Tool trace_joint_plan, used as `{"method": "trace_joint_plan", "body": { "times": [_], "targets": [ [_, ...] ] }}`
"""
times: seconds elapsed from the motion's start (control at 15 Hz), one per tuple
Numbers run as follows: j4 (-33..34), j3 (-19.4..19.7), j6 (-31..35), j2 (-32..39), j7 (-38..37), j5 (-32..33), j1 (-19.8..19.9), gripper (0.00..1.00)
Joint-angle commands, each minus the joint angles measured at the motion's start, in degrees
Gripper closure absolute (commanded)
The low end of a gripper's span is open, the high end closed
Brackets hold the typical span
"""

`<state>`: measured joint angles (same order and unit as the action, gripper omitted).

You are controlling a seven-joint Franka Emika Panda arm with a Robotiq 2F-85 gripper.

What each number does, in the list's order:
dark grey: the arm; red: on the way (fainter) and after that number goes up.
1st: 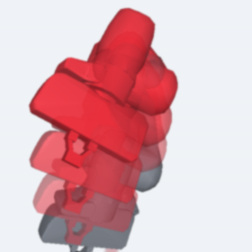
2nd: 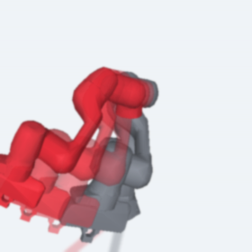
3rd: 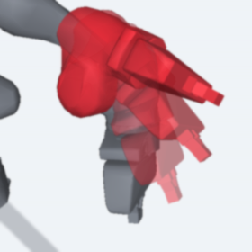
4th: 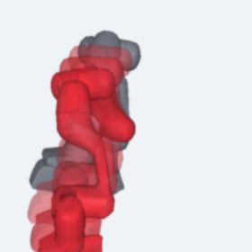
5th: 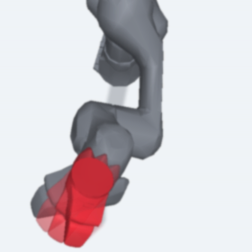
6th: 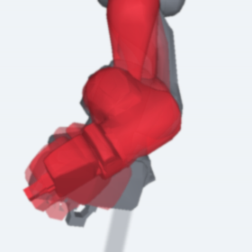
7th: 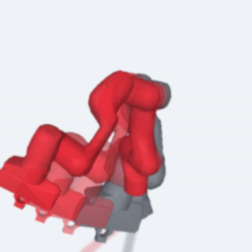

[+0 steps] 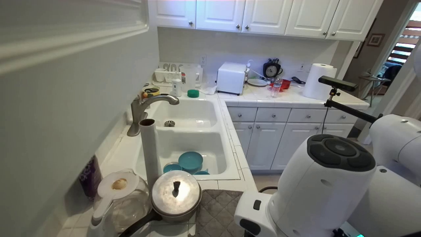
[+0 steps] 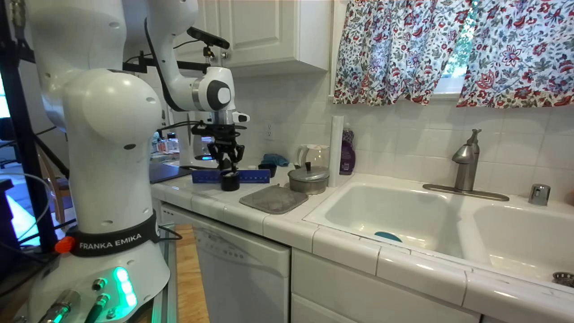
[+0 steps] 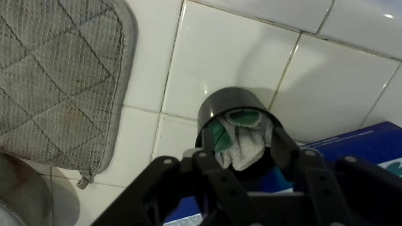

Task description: Remove the green towel from the black pot

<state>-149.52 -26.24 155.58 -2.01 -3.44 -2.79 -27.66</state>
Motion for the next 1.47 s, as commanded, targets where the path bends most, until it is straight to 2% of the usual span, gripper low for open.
{"method": "trace_joint_plan", "body": {
  "times": [0.0,0.2,0.53,0.87,1.4],
  "targets": [
    [1.3,-0.1,1.5,3.0,-1.5,1.6,0.6,0.49],
    [1.6,0.0,1.7,4.1,-1.3,1.5,0.7,0.53],
    [2.1,0.2,3.7,5.3,-1.3,2.2,0.7,0.43],
    [2.7,0.2,5.2,6.1,-1.3,1.8,0.7,0.42],
    [2.6,0.9,5.3,6.9,-2.7,3.2,0.8,0.55]
  ]
}}
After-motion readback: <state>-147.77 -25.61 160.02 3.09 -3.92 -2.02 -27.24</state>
